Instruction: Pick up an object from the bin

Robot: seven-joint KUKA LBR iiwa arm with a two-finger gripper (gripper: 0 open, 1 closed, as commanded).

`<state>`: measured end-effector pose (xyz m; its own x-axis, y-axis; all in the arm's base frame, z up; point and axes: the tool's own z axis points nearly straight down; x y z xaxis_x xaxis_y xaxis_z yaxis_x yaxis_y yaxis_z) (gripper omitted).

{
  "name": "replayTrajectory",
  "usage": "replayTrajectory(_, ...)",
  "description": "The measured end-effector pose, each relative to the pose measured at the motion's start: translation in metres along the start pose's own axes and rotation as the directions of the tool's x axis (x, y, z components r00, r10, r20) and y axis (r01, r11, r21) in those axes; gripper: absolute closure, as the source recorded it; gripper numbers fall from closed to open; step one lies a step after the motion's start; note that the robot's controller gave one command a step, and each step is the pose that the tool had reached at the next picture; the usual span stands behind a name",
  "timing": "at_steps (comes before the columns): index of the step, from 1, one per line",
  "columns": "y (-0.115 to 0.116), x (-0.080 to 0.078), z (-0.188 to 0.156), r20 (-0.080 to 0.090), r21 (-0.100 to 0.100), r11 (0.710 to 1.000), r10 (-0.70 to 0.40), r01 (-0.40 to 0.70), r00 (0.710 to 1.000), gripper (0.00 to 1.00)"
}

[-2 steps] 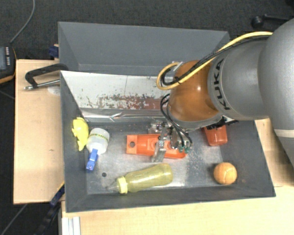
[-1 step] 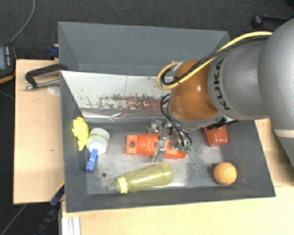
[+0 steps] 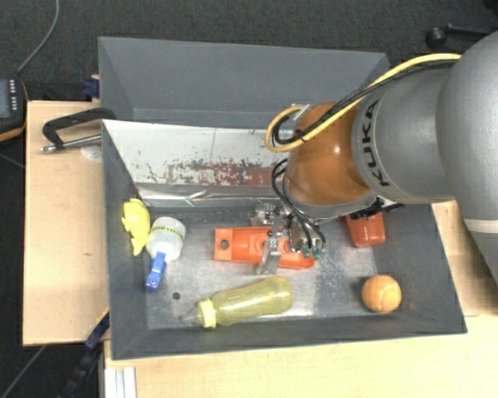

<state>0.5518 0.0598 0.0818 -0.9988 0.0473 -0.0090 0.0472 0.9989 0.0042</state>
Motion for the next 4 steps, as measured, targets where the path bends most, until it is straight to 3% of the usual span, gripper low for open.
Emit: replayTrajectory(4,0.0,0.0,0.0,0.0,0.0,1.0,0.0,0.0,1.0,1.0)
